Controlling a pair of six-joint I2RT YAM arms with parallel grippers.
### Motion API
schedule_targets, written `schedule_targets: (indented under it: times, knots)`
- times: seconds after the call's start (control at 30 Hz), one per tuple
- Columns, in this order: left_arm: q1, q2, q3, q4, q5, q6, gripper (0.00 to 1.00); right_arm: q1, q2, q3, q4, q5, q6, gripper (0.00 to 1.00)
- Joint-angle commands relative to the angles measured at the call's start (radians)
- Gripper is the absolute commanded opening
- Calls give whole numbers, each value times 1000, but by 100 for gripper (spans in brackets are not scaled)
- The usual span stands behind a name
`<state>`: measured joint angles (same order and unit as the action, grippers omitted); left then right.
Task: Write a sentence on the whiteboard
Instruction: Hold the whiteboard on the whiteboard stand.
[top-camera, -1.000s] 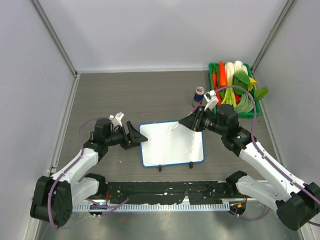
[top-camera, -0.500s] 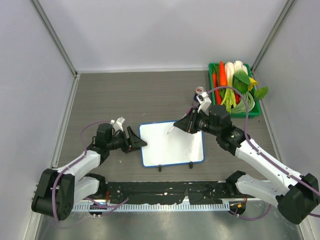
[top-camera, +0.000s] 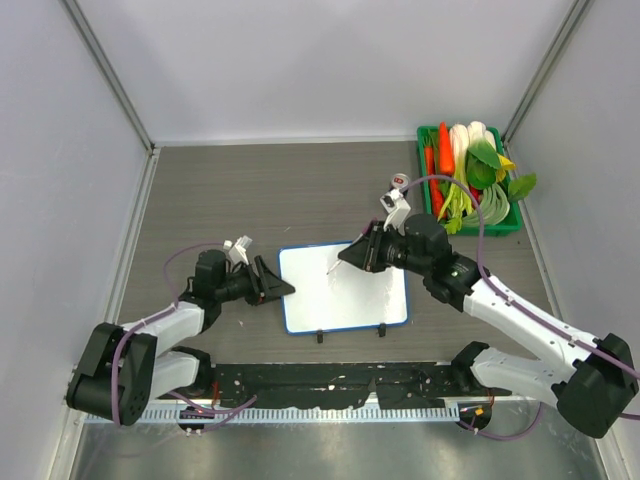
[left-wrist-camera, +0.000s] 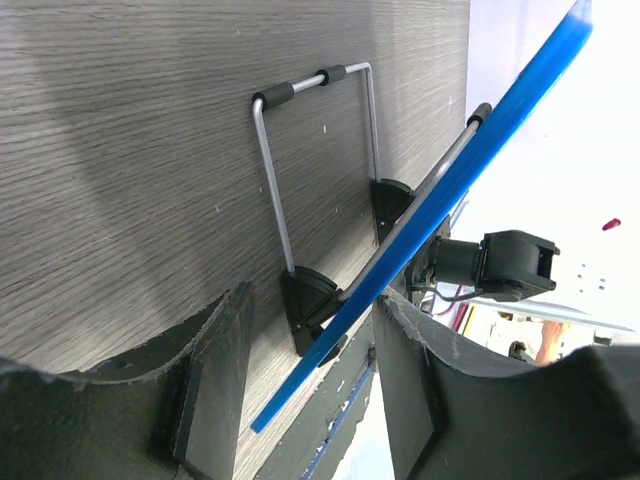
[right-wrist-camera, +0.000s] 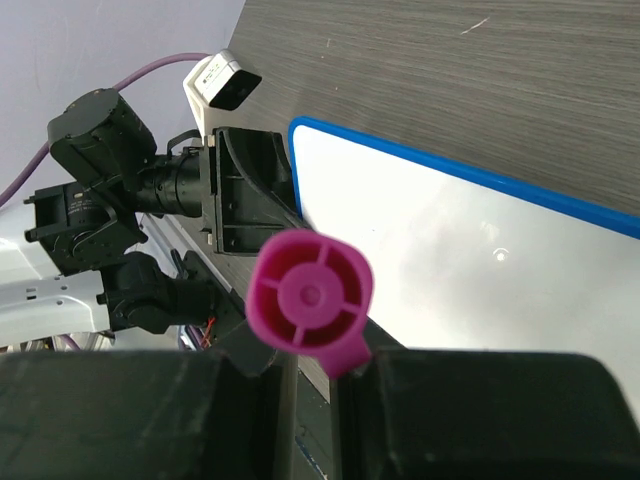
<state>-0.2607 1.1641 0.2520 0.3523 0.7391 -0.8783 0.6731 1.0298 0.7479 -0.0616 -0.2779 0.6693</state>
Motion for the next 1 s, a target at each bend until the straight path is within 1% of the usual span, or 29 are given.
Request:
schedule_targets:
  times: [0.0, 0.13, 0.27, 0.33, 0.43, 0.5, 0.57, 0.7, 0.87, 0.97]
  knots:
    - [-17, -17, -36, 105, 9, 32, 53, 22, 16, 30, 55, 39, 9, 1]
    - [-29, -27, -62, 122, 11, 68, 53, 36, 41, 42, 54, 42, -4, 1]
    - [-41, -26, -85, 154, 26, 94, 47, 51, 39, 44, 55, 57, -10, 2]
    - [-51, -27, -97, 171, 34, 102, 46, 60, 27, 30, 55, 69, -7, 2]
    - [-67, -26, -108, 188, 37, 111, 38, 78, 4, 5, 55, 89, -7, 1]
    - [-87, -26, -111, 206, 31, 110, 36, 97, -13, -16, 55, 108, -5, 1]
    - [-109, -24, -106, 220, 32, 111, 36, 111, -31, -38, 55, 123, 3, 1]
    - [-126, -27, -92, 226, 29, 127, 42, 141, -72, -84, 104, 151, 13, 1]
    - [-126, -29, -43, 177, 34, 180, 48, 152, -89, -116, 118, 169, 16, 1]
    - [-126, -3, 2, 165, 45, 206, 48, 155, -74, -128, 152, 157, 12, 1]
